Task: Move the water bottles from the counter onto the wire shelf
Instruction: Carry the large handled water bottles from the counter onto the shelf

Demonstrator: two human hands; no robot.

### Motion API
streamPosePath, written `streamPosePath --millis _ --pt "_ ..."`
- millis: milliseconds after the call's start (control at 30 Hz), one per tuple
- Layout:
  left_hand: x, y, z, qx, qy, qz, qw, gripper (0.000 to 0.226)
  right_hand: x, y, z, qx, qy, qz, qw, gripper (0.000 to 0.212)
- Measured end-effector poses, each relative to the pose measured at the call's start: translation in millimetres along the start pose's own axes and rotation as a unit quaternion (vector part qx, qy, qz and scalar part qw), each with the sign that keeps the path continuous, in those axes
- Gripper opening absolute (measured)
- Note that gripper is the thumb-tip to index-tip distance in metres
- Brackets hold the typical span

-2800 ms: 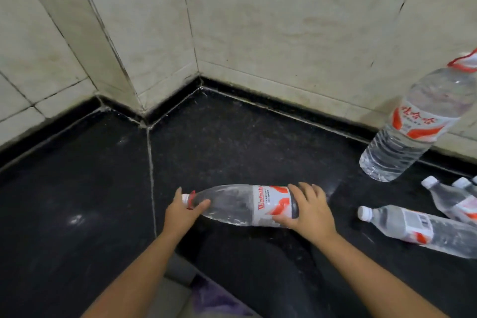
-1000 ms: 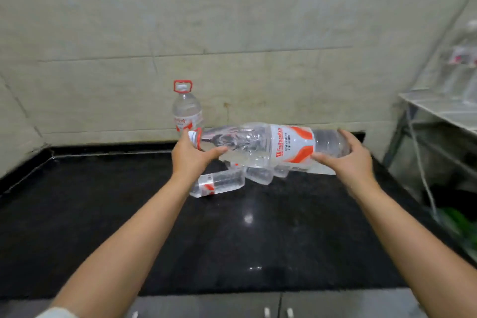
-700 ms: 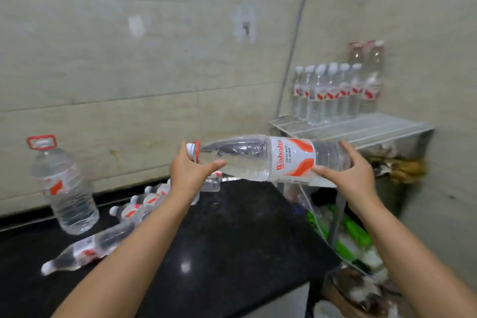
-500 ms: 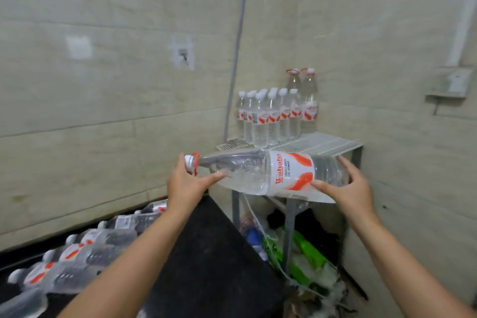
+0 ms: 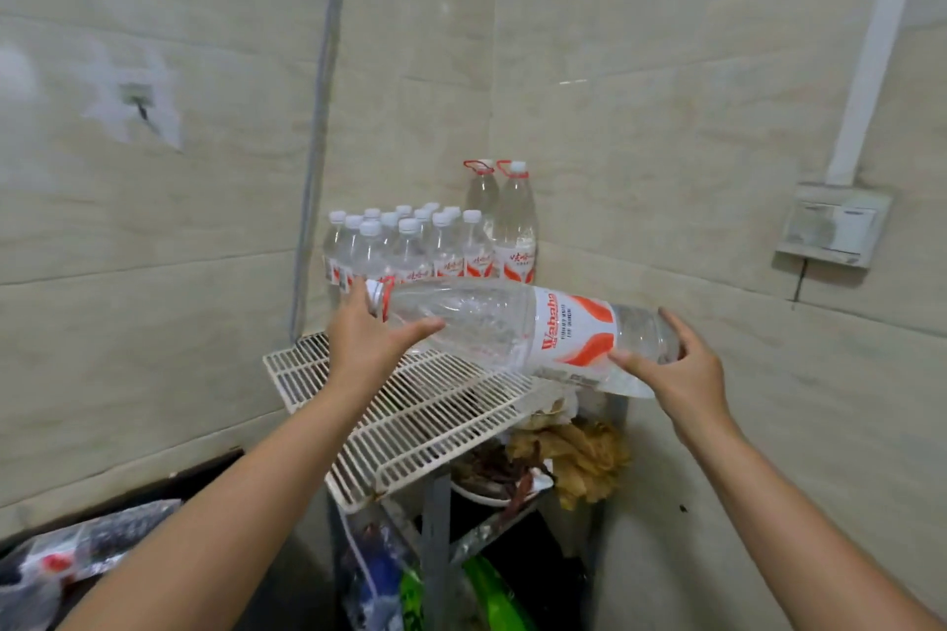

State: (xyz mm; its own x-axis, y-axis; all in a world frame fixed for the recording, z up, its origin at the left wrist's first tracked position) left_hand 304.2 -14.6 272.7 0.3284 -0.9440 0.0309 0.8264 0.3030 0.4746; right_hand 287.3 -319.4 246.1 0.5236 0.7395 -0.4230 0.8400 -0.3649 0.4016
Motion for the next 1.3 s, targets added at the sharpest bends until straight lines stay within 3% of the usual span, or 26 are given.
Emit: streamPosePath --millis 100,200,400,600,700,900,1033,1133,1300 --pt "28.5 22.0 -14.0 -0.001 0.028 0.019 0.999 0.065 12.1 47.2 19.6 -0.005 0.008 -0.017 1.0 0.082" --pt "48.6 40.2 -31.7 0.008 0.051 0.054 0.997 0.045 30.6 95.1 36.1 -0.022 0.027 -0.055 0.998 0.081" --pt "93.3 55.5 -41.4 0.046 0.124 0.146 0.98 0.057 83.5 175.0 81.6 -0.028 0.042 -0.183 0.982 0.078" --pt "120.3 71.8 -39.0 0.072 0.231 0.192 0.951 0.052 137.6 206.0 111.0 -0.016 0.037 -0.301 0.953 0.07" --pt "126.3 80.6 -30.3 0.085 0.259 0.211 0.939 0.05 153.8 220.3 108.7 -0.028 0.031 -0.353 0.935 0.055" --pt "167.8 114.6 -3.2 0.16 0.355 0.145 0.909 0.066 162.2 248.4 109.9 -0.069 -0.051 -0.394 0.915 0.047" --pt "216.3 142.1 15.3 0.223 0.4 0.048 0.888 0.077 146.9 247.0 96.7 -0.178 -0.108 -0.285 0.936 0.035" --pt "253.8 163.2 21.8 0.257 0.396 -0.019 0.881 0.078 141.4 241.0 90.6 -0.208 -0.094 -0.232 0.946 0.046" --pt "307.8 203.9 14.6 0.24 0.454 -0.099 0.853 0.07 146.0 243.7 89.7 -0.193 -0.076 -0.203 0.957 0.067"
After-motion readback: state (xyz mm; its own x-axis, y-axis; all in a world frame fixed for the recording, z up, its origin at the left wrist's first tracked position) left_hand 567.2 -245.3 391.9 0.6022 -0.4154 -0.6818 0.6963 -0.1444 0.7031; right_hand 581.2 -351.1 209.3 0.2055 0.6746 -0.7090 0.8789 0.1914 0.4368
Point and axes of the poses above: each hand's wrist, its own y-axis towards the middle knuckle, its own x-axis out of the palm, z = x × y, the point moved 6 cm from there along y, towards the middle knuckle, and after that the axes turned 15 degrees about -y, right-handed, at the moved point
